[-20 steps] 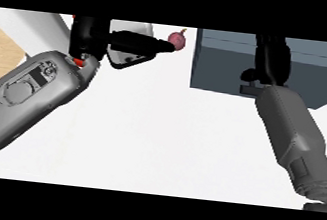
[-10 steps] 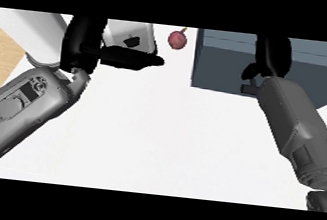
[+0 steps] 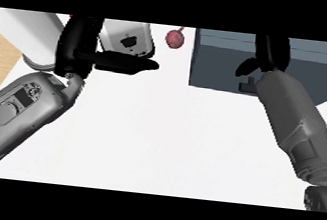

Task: Pick up the can, place it into the drawer and close the drawer

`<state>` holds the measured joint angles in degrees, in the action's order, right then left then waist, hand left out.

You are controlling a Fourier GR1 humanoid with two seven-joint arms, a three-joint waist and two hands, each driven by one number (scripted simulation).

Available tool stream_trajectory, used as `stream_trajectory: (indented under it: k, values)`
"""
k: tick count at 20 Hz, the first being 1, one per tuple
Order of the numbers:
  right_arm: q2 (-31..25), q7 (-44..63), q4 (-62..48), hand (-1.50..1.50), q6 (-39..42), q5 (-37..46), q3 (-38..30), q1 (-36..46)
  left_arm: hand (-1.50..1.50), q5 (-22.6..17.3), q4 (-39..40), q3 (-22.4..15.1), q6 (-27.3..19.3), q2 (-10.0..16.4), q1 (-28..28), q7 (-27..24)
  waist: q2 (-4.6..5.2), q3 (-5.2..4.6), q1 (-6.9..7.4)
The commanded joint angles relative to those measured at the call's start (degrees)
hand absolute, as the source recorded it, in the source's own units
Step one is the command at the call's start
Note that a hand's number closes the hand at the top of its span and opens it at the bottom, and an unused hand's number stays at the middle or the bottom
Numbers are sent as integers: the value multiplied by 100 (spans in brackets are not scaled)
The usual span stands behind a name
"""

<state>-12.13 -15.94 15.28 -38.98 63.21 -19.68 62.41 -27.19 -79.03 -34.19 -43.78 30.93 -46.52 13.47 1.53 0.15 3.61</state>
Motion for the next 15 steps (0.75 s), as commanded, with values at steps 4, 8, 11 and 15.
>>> stream_trajectory:
  k: [4,8,11,15]
  values:
    - [559,-602,295,-150,311,-1250,-971,540,-150,48,-241,16,3,38,383,-127,-39,7,164]
    - [764,-1110,400,-150,554,-1921,-1511,444,-150,96,-161,39,-38,5,362,-39,-47,15,10]
    - [814,-1176,421,-150,1062,-2326,-1802,626,-150,67,8,221,82,108,553,-195,-77,-2,-131]
    - [762,-1211,274,-150,1058,-2427,-1876,715,-150,240,-352,193,-98,18,630,-89,-65,-4,-71]
